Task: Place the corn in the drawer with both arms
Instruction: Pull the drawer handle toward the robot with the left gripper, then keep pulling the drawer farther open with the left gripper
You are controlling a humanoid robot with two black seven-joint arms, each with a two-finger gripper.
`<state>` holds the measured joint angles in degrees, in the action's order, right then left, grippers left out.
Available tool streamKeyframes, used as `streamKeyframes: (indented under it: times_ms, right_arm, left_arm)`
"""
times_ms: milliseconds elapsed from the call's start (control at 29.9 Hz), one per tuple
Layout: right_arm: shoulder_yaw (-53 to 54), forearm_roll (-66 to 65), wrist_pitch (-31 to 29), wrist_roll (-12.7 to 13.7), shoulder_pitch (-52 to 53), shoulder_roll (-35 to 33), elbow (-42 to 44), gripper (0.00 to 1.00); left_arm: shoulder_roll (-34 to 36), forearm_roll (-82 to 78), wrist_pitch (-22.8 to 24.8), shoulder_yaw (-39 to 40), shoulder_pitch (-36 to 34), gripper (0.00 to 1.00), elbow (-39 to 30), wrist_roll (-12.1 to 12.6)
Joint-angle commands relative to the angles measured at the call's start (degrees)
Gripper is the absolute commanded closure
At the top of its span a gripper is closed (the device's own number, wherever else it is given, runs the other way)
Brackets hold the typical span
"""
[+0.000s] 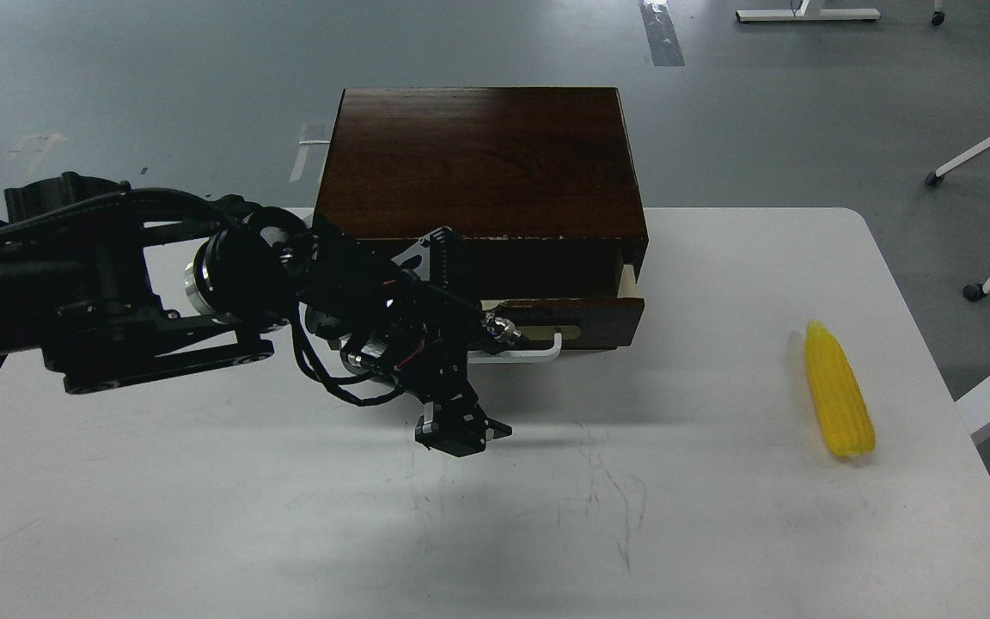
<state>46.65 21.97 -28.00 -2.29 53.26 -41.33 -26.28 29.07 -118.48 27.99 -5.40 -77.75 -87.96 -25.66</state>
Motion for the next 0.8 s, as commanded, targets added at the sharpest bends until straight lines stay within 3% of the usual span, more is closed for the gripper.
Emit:
streamKeyframes:
  times_ms: [0,768]
  right_arm:
    - [0.02,0.0,0.0,0.0,0.0,-0.07,0.0,0.0]
    - [-0.42,-0.09,0.0,0.0,-0.17,0.11,0.88,0.0]
  left_arm:
    - [-0.07,-0.08,0.01,-0.05,0.14,0.1,-0.1,0.0]
    - [0.64,0.27,0.01,0.39,-1.09,0.08,0.86,0.08]
